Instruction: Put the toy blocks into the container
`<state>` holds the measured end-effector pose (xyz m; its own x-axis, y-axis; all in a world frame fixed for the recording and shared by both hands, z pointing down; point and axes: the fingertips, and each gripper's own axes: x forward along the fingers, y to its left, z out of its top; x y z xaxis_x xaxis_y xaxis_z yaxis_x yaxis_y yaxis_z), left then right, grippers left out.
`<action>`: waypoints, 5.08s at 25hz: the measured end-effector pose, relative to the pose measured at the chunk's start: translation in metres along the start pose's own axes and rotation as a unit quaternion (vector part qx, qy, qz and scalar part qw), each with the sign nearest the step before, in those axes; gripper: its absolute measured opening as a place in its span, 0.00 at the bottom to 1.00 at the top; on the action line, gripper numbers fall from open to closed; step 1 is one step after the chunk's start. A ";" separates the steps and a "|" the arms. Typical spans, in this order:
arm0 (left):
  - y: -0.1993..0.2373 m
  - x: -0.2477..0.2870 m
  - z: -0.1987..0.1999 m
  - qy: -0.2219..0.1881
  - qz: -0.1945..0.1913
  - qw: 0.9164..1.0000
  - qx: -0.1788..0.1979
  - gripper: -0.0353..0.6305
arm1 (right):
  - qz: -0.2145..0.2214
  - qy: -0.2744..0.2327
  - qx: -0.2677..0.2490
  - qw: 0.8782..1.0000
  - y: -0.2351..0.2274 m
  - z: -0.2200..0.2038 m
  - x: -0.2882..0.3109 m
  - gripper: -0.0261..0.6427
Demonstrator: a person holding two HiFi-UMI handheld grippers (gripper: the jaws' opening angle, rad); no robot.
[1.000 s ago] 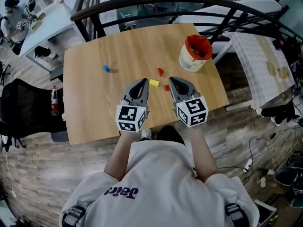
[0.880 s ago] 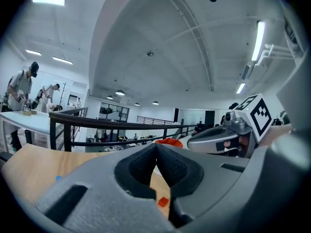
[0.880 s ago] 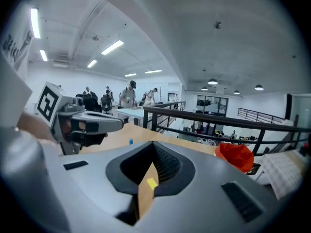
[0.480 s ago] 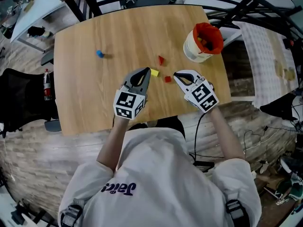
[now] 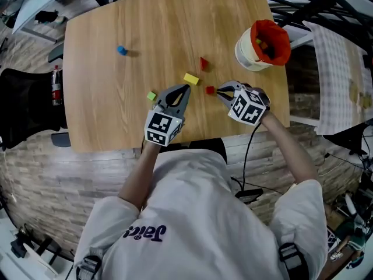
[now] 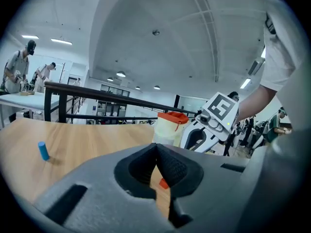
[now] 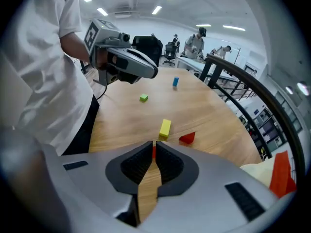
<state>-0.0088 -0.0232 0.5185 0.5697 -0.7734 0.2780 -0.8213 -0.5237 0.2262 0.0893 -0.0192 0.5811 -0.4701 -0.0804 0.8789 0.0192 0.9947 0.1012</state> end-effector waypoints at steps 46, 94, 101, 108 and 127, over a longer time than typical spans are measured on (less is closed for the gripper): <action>0.010 0.018 0.020 -0.019 -0.009 0.998 -0.065 0.06 | -0.019 -0.223 0.296 0.929 -0.051 0.034 -0.022 0.24; -0.046 0.147 0.124 -0.038 -0.098 0.994 -0.011 0.06 | -0.069 0.139 0.041 0.987 -0.232 -0.124 -0.101 0.34; -0.020 0.108 0.113 -0.037 -0.060 0.997 -0.016 0.06 | -0.081 0.013 0.118 0.990 -0.212 -0.060 -0.138 0.34; 0.023 0.042 0.099 -0.038 -0.001 0.999 -0.019 0.06 | -0.037 -0.071 0.108 0.991 -0.152 0.024 -0.133 0.34; 0.118 -0.141 -0.004 -0.025 0.203 0.974 -0.093 0.06 | 0.078 -0.150 0.268 0.948 0.027 0.130 0.101 0.34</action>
<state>-0.1857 0.0250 0.5096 0.1925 -0.9224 0.3349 -0.9567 -0.1005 0.2732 -0.0722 0.0081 0.6118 -0.7298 0.0126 0.6835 -0.3046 0.8891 -0.3416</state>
